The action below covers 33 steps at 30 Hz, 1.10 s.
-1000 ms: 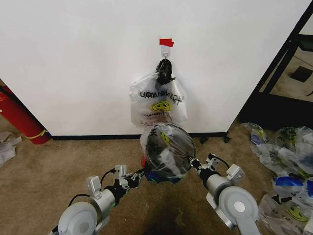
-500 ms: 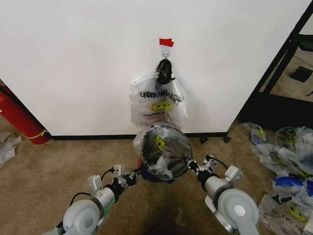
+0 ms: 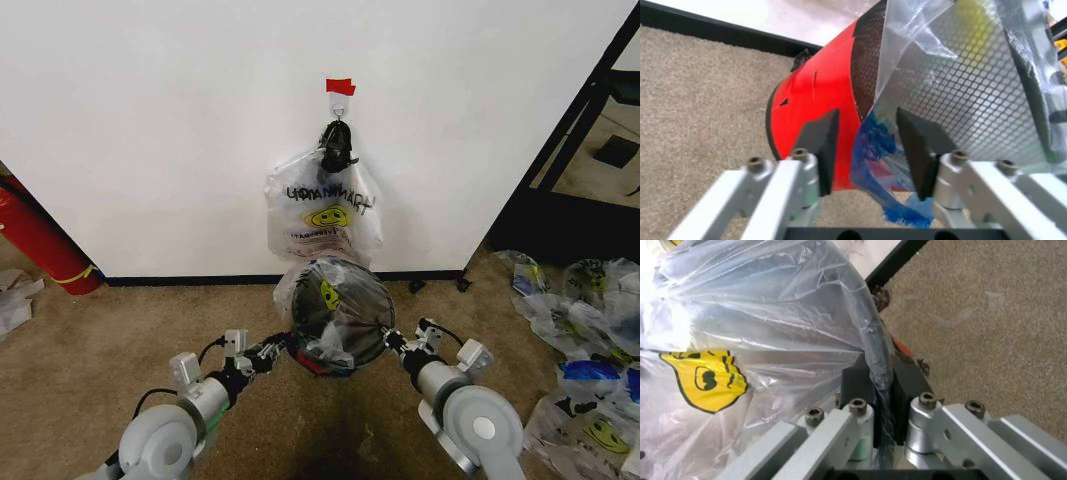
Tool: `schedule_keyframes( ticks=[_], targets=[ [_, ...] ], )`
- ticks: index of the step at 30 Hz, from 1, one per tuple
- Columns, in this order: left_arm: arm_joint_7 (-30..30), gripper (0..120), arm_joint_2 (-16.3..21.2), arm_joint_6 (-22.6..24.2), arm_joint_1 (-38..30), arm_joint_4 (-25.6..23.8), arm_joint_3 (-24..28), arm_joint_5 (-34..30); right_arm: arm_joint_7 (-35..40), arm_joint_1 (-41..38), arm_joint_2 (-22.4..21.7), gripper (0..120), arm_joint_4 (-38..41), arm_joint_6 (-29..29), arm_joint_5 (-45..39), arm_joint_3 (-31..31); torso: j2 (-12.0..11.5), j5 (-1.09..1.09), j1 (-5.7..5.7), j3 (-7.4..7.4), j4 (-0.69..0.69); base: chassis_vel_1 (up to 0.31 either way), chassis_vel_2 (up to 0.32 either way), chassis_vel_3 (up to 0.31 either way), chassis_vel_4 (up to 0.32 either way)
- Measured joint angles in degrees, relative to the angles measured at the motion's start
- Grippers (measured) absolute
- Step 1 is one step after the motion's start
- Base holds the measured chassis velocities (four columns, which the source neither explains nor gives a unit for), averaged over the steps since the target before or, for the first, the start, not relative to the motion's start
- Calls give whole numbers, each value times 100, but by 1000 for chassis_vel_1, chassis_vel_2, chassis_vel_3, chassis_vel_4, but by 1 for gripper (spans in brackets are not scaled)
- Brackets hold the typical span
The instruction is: Pick up the garbage bag from the wall and place it over the trash bin.
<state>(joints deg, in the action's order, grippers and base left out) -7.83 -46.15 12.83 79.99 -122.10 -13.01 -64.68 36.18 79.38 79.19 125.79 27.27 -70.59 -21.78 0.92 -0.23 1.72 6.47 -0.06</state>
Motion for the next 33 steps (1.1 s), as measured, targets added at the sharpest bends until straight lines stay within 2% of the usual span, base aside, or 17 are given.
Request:
schedule_keyframes(
  ticks=[1,2,9,10,17,19,23,26,28,30,31,33],
  targets=[
    [3,45,18,0,20,-14,-18,2,0,-8,4,1,-5,-1,6,-4,0,0,0,0,0,0,0,0,0],
    [3,45,18,0,20,-14,-18,2,0,-8,4,1,-5,-1,6,-4,0,0,0,0,0,0,0,0,0],
    [-119,75,108,-18,23,-166,-241,-80,-113,73,-9,1,-27,-31,261,12,0,0,0,0,0,0,0,0,0],
    [-119,75,108,-18,23,-166,-241,-80,-113,73,-9,1,-27,-31,261,12,0,0,0,0,0,0,0,0,0],
    [-411,99,342,34,-252,-388,-489,-345,-166,151,-24,1,-7,-46,556,161,0,-1,0,0,0,0,0,0,0],
    [-474,100,351,52,-258,-456,-522,-341,-170,151,-23,1,-24,-67,612,172,0,-1,0,0,0,0,0,0,0],
    [-787,100,458,213,-303,-960,-594,-266,-224,158,13,1,-109,-179,1054,265,0,0,0,0,0,0,0,0,0],
    [-938,98,548,362,-387,-1156,-527,-207,-258,156,47,1,-118,-228,1274,323,0,0,0,0,0,0,0,0,0],
    [-1086,92,660,571,-515,-1357,-392,-189,-265,136,93,1,-126,-257,1412,370,0,0,0,0,-1,0,0,0,0],
    [-1264,81,771,882,-586,-1595,-286,-189,-265,81,102,1,-163,-268,1469,434,0,0,0,0,-2,0,0,0,0],
    [-1264,81,771,882,-586,-1595,-286,-189,-265,81,102,1,-163,-268,1469,434,0,0,0,0,-2,0,0,0,0],
    [-1501,73,826,1360,-750,-1725,-133,-251,-272,37,94,1,-209,-269,1492,516,0,2,0,0,5,0,0,0,0]
  ],
)
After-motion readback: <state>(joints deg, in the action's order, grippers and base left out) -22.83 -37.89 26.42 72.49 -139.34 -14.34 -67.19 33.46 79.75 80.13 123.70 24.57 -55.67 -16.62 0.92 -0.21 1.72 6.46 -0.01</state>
